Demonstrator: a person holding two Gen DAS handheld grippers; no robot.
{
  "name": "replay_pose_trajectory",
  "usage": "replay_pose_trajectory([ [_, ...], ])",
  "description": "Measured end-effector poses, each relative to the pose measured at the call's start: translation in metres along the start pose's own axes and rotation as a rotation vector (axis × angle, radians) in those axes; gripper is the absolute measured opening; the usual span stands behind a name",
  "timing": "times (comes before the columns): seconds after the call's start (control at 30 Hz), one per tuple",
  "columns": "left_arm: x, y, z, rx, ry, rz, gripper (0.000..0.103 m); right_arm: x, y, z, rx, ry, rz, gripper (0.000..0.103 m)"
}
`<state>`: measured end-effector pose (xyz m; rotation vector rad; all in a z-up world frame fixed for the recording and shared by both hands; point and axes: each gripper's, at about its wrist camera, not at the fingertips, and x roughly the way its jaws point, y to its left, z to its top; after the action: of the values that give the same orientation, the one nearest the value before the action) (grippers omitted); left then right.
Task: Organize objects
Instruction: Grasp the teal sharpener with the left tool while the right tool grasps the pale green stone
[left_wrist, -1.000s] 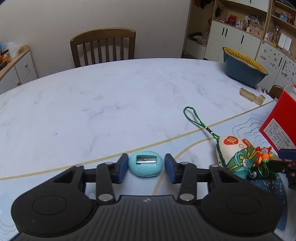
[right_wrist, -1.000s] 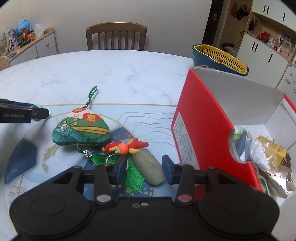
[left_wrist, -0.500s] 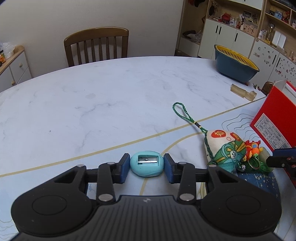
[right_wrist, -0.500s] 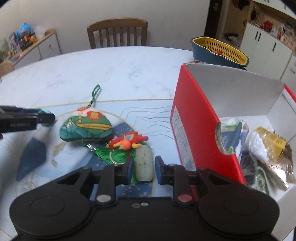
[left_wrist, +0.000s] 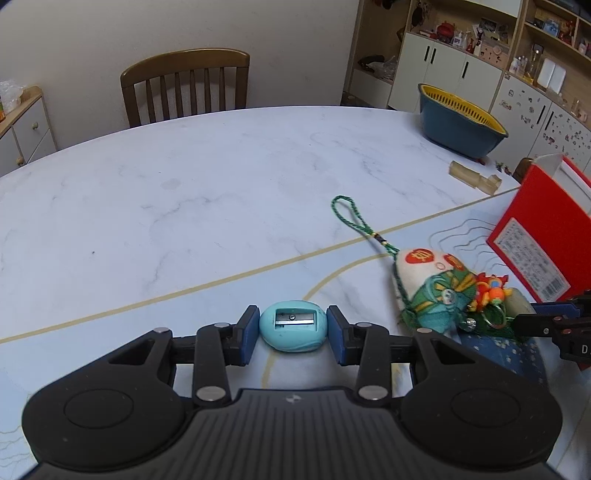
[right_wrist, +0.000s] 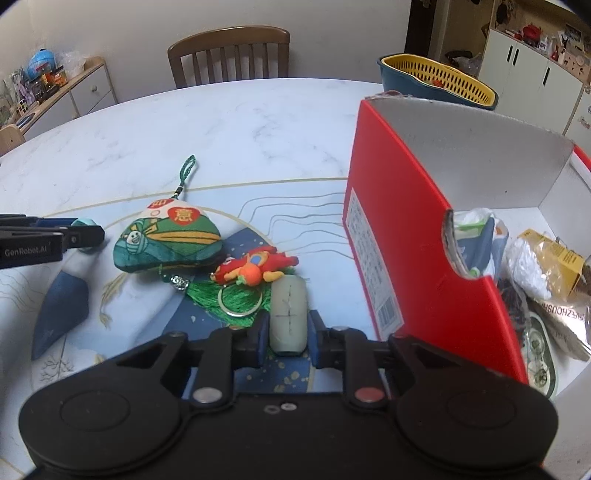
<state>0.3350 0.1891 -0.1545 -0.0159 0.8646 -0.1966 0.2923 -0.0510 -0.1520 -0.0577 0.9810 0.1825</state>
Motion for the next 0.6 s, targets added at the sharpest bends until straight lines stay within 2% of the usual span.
replay_pose_trajectory([
  [0.3,-0.035,-0.025,-0.004,0.018,-0.001,-0.033,0.039,-0.036,-0.006,-0.012,0.040,-0.002,0.043,0.019],
  [0.6,-0.080,-0.066,-0.003,0.050,-0.051,-0.075,0.039,-0.088,-0.013,-0.021,0.042,-0.064,0.099,0.019],
])
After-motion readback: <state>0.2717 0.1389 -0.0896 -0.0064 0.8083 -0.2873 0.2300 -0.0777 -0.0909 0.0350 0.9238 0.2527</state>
